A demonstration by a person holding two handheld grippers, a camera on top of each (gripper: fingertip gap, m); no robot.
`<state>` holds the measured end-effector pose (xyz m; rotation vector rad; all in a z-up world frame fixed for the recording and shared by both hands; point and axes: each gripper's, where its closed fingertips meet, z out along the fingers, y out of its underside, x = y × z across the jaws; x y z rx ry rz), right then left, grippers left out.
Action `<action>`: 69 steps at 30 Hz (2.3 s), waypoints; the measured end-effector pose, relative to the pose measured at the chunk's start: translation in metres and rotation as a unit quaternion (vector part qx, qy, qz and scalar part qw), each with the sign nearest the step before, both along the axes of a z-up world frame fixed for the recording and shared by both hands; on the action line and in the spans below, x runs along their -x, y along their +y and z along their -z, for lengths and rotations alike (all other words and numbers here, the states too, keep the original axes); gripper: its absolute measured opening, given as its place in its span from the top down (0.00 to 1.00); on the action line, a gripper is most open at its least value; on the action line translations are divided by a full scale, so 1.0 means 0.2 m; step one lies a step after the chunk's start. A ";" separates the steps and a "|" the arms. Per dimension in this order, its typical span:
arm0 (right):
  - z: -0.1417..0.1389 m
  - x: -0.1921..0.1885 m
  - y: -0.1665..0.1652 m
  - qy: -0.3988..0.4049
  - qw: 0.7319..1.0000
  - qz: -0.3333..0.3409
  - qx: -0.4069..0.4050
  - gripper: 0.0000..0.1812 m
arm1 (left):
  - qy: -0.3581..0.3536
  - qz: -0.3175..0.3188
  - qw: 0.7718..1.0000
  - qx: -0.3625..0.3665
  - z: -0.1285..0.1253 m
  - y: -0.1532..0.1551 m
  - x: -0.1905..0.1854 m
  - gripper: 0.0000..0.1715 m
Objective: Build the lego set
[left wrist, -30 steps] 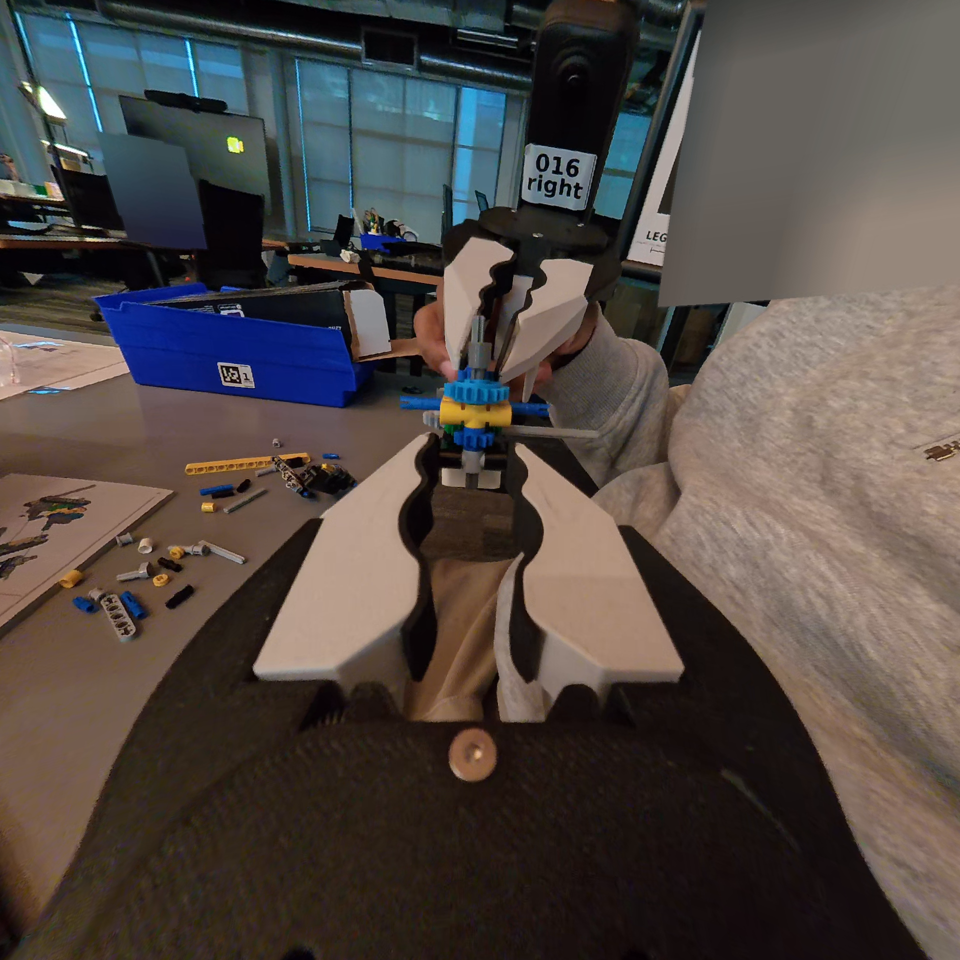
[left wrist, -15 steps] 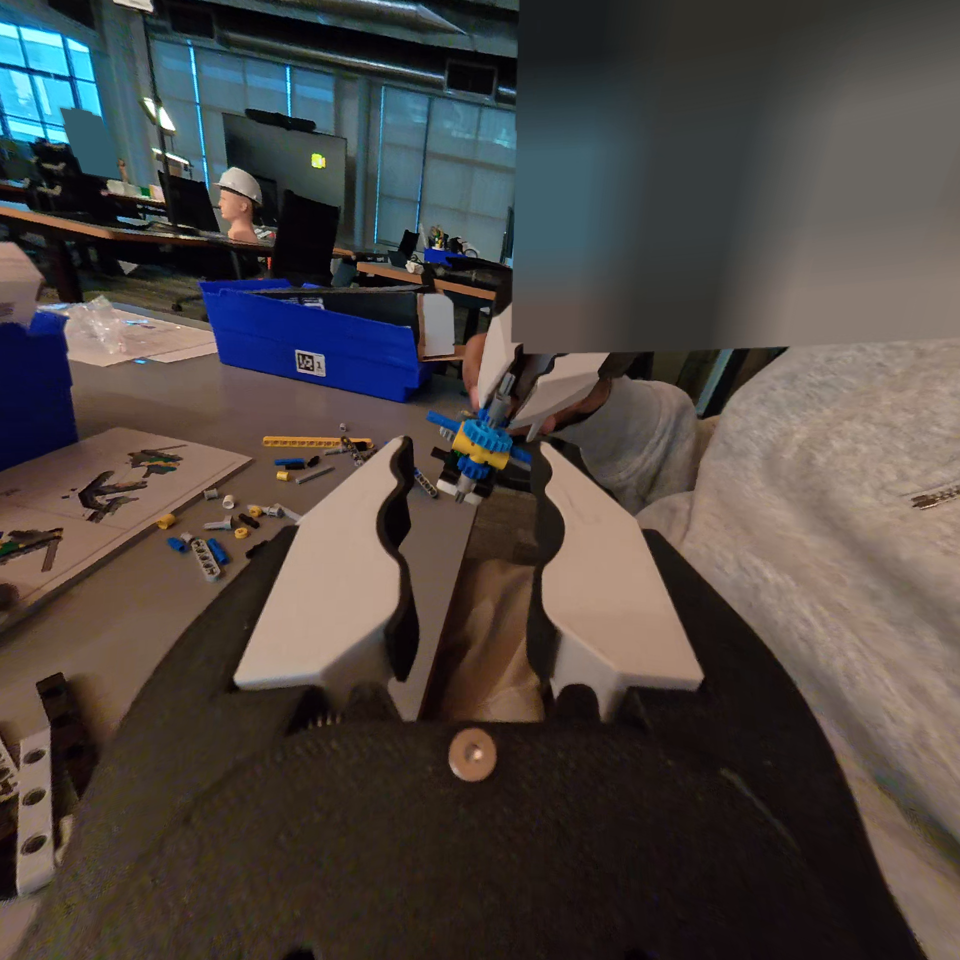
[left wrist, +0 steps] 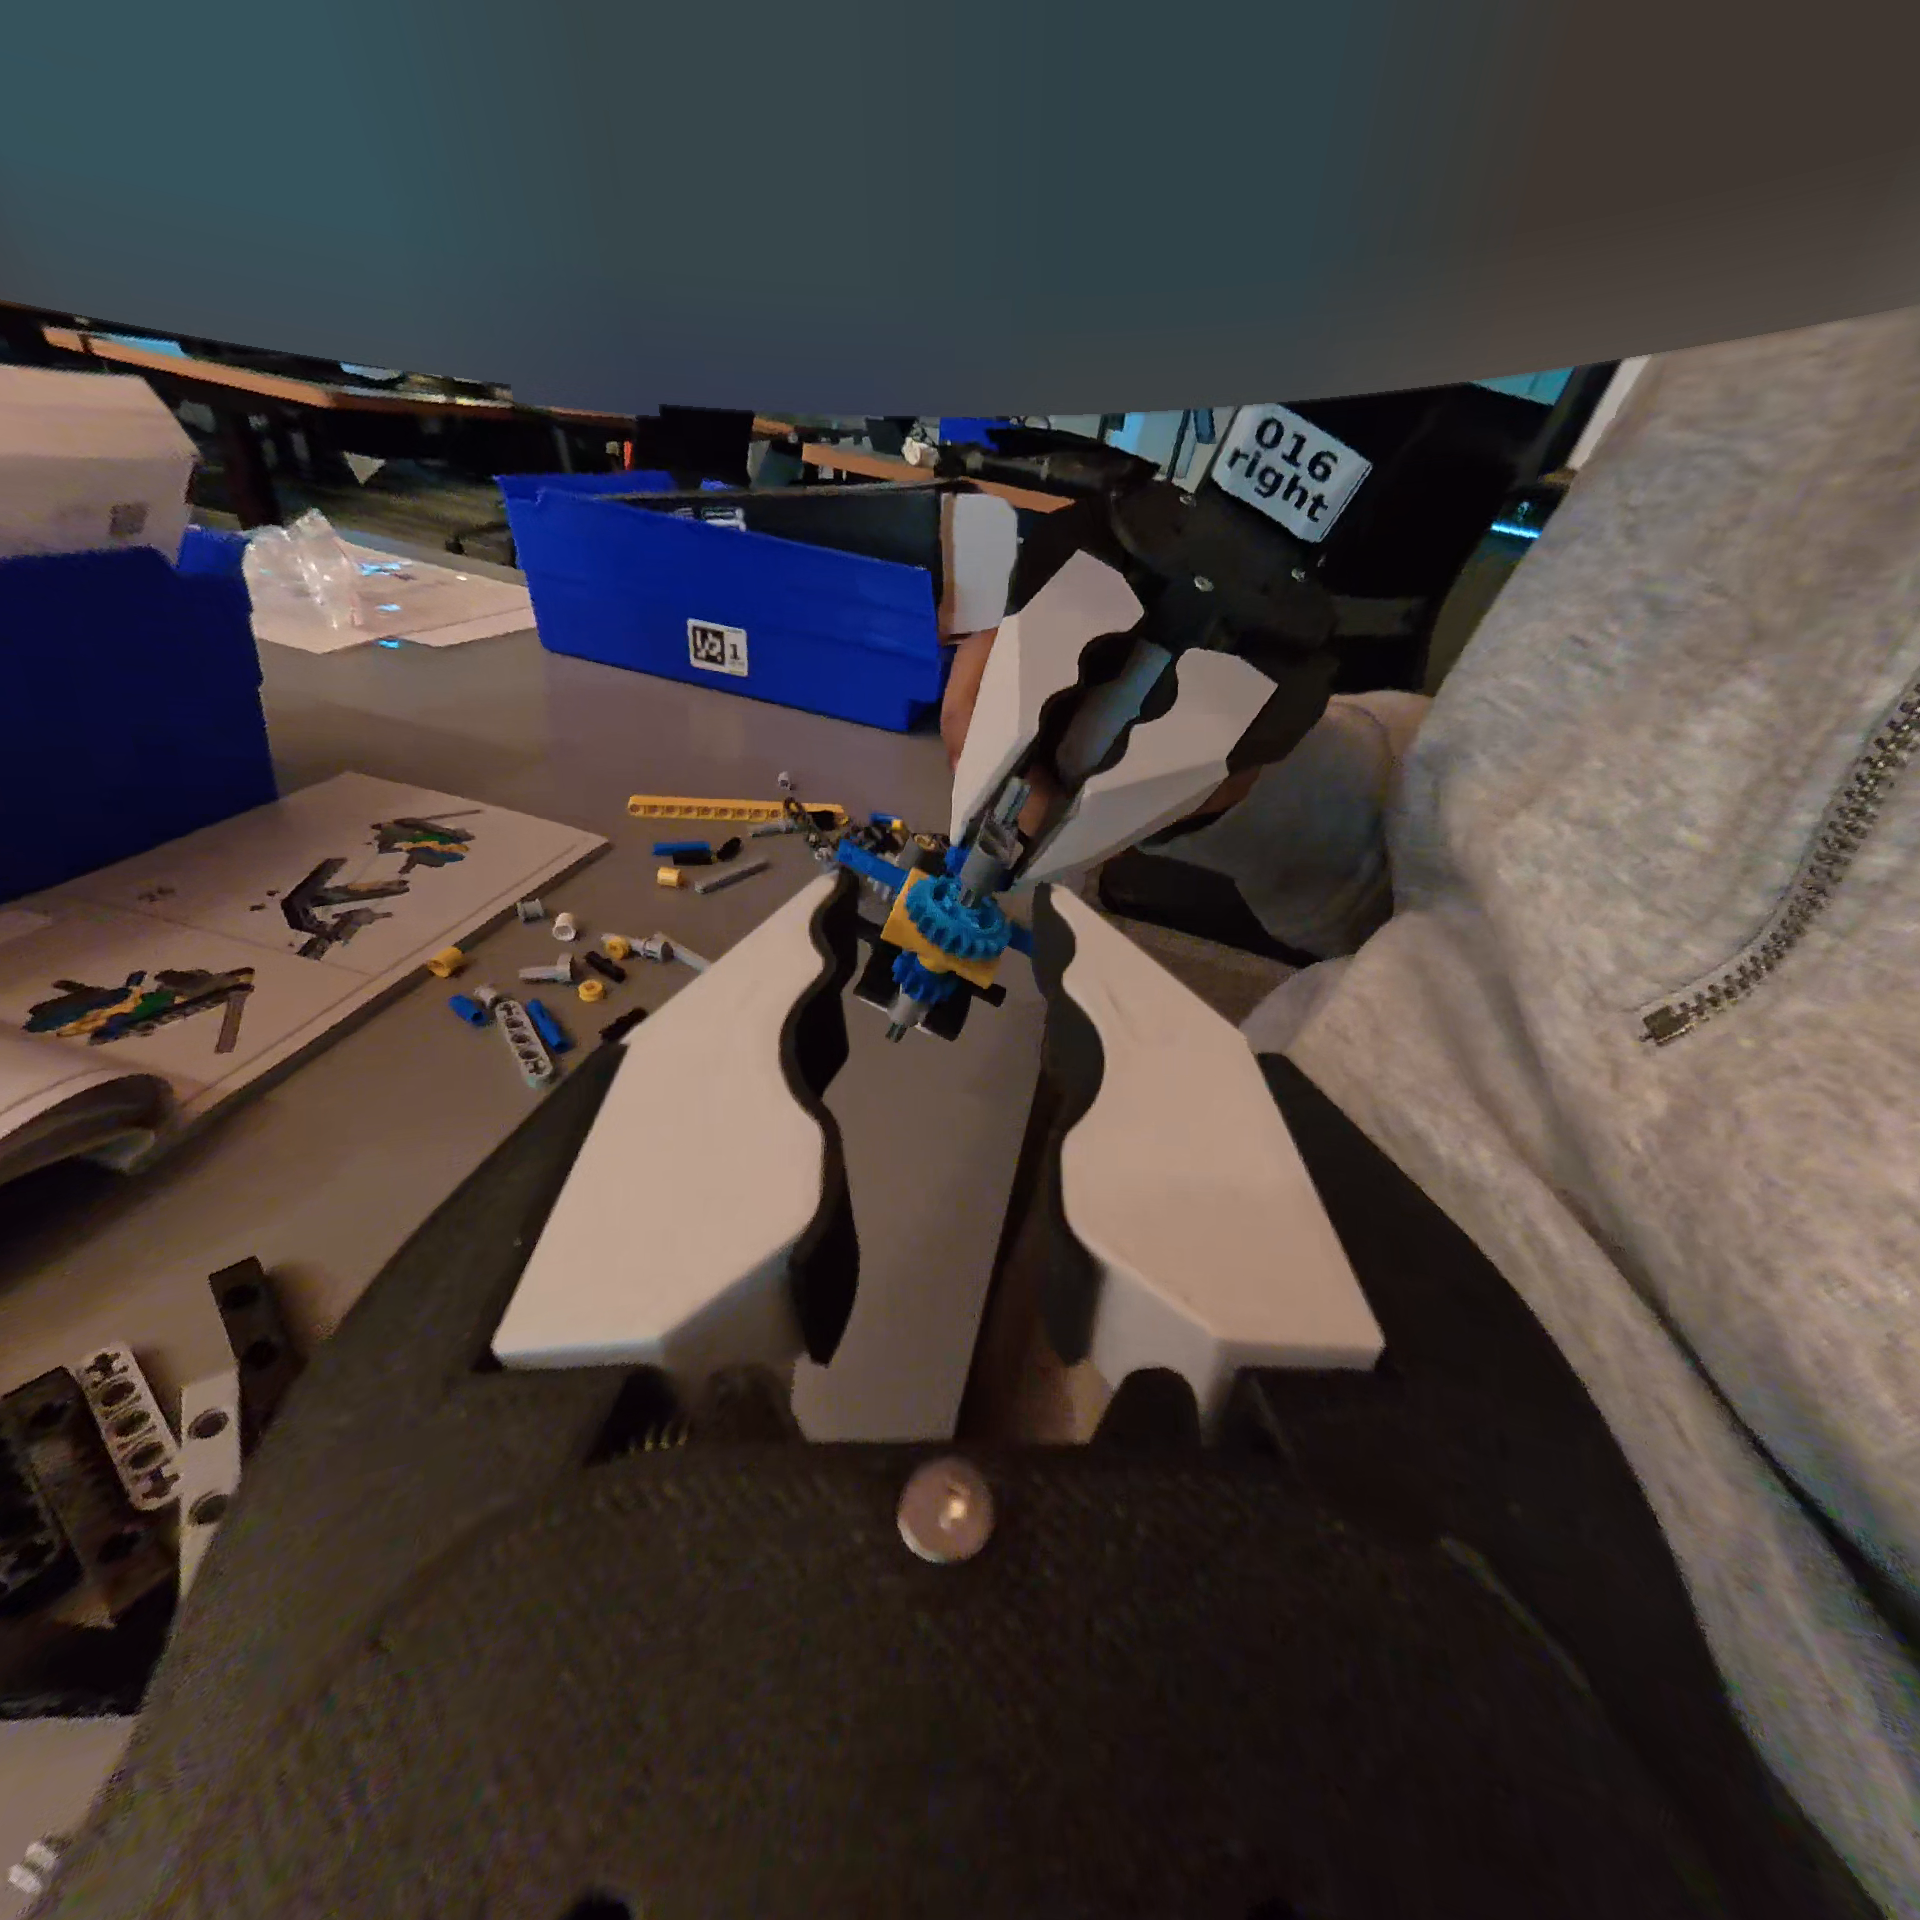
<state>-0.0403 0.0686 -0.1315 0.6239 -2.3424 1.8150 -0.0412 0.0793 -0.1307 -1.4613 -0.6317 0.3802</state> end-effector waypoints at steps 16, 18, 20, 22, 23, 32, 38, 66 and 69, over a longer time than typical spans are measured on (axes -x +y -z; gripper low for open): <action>-0.01 0.04 -0.03 -0.035 0.999 -0.013 -0.007 0.96 | 0.009 -0.017 1.000 0.018 0.02 -0.04 0.03 0.89; -0.01 0.04 -0.03 -0.034 0.999 -0.011 -0.003 0.96 | 0.008 -0.017 1.000 0.019 0.02 -0.04 0.03 0.88; -0.02 0.04 -0.03 -0.033 0.999 -0.009 -0.001 0.96 | 0.011 -0.018 1.000 0.017 0.02 -0.05 0.03 0.86; -0.04 0.04 -0.04 -0.033 0.999 -0.010 0.005 0.96 | 0.010 -0.020 1.000 0.022 0.02 -0.05 0.03 0.85; -0.04 0.04 -0.04 -0.033 0.999 -0.010 0.006 0.96 | 0.011 -0.021 0.999 0.024 0.02 -0.05 0.03 0.86; -0.05 0.04 -0.03 -0.037 0.999 -0.012 0.002 0.96 | 0.011 -0.019 1.000 0.022 0.02 -0.05 0.03 0.90; -0.06 0.03 -0.01 -0.053 0.998 -0.028 -0.003 0.96 | 0.007 -0.008 1.000 0.020 0.03 -0.03 0.02 0.91; -0.03 -0.01 0.04 -0.109 0.988 -0.100 -0.050 0.96 | 0.001 0.023 1.000 0.004 0.01 -0.01 -0.02 0.91; -0.03 0.00 0.04 -0.103 0.989 -0.098 -0.052 0.96 | 0.001 0.018 1.000 0.001 0.00 -0.02 -0.02 0.91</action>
